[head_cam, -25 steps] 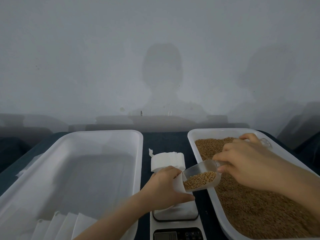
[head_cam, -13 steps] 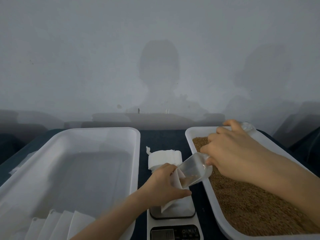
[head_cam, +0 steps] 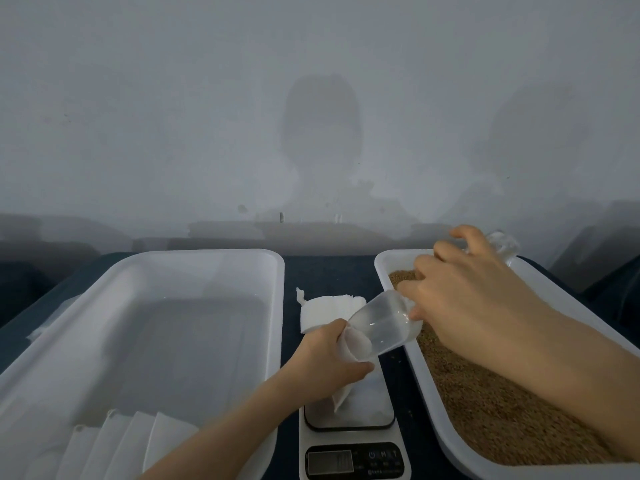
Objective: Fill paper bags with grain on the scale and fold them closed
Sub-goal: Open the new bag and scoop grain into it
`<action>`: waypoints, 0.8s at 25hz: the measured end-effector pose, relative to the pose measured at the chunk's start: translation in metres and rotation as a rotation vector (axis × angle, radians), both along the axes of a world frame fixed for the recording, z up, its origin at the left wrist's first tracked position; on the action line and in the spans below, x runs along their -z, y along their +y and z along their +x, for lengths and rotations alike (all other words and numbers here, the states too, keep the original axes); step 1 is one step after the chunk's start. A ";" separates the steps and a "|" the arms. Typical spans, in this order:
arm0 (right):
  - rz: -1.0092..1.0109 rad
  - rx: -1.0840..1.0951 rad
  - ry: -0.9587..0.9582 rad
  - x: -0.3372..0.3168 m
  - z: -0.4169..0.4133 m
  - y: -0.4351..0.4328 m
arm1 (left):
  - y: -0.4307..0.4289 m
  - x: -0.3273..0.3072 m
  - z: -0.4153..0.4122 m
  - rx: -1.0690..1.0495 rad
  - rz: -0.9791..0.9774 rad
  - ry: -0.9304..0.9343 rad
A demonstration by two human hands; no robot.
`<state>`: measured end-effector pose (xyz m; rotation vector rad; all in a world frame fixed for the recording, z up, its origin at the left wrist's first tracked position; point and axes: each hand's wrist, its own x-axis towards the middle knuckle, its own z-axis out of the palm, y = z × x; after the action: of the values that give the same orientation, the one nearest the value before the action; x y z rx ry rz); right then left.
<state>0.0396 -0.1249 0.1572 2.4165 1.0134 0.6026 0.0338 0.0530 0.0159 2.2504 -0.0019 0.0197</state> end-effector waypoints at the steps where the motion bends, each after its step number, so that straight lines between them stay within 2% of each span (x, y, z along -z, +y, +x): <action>1: 0.023 0.008 -0.019 -0.002 0.000 -0.006 | 0.001 0.000 0.000 -0.004 -0.011 0.006; 5: 0.305 0.025 -0.106 0.003 0.015 -0.055 | 0.002 0.000 -0.001 -0.003 -0.037 0.034; 10: 0.189 0.472 -0.005 0.027 0.047 -0.106 | 0.003 0.000 -0.002 0.007 -0.024 0.015; 15: 0.154 0.531 0.141 0.070 0.059 -0.121 | 0.002 0.000 -0.003 0.003 -0.025 0.017; 20: 0.157 0.535 0.172 0.101 0.066 -0.114 | 0.002 -0.001 -0.004 -0.001 -0.031 0.029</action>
<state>0.1053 -0.2389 0.0567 2.7544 0.3485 0.2952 0.0301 0.0554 0.0164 2.2195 0.0148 -0.0119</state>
